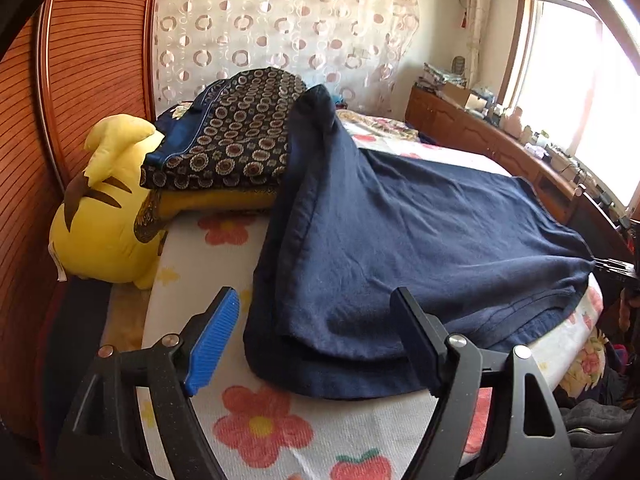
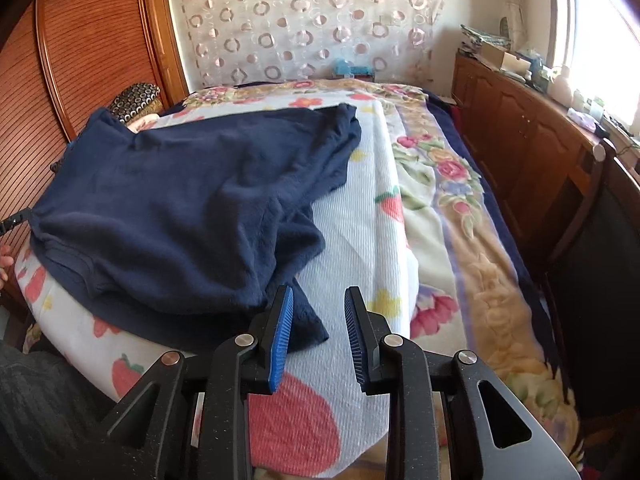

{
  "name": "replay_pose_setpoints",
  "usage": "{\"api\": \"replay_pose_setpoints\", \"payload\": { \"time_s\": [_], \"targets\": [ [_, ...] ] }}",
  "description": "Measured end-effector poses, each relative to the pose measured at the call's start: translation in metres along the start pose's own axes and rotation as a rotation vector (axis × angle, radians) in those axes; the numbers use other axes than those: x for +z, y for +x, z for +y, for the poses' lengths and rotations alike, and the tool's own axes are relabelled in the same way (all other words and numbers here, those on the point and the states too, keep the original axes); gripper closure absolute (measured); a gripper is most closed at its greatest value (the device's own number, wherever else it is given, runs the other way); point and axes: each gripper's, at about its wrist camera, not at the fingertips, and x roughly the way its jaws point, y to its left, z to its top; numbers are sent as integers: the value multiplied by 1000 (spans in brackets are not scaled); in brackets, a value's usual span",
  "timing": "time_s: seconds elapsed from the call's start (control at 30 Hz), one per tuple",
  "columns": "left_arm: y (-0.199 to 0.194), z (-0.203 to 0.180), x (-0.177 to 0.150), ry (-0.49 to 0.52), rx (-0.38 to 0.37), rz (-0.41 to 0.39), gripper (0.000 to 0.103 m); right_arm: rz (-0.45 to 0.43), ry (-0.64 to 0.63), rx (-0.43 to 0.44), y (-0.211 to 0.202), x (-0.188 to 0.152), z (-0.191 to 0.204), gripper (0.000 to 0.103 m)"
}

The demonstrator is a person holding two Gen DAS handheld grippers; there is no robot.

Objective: Fold small clothes

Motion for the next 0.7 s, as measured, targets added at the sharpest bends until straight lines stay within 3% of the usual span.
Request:
{"api": "replay_pose_setpoints", "payload": {
  "time_s": [0.2, 0.43, 0.57, 0.7],
  "targets": [
    [10, 3, -2, -17, 11, 32, 24, -1, 3, 42, 4, -1, 4, 75],
    [20, 5, -6, -27, 28, 54, 24, 10, -35, 21, 12, -4, 3, 76],
    [23, 5, -9, -31, 28, 61, 24, 1, -52, 22, 10, -6, 0, 93],
    [28, 5, -11, -31, 35, 75, 24, -1, -59, 34, 5, -10, -1, 96]
  ]
}}
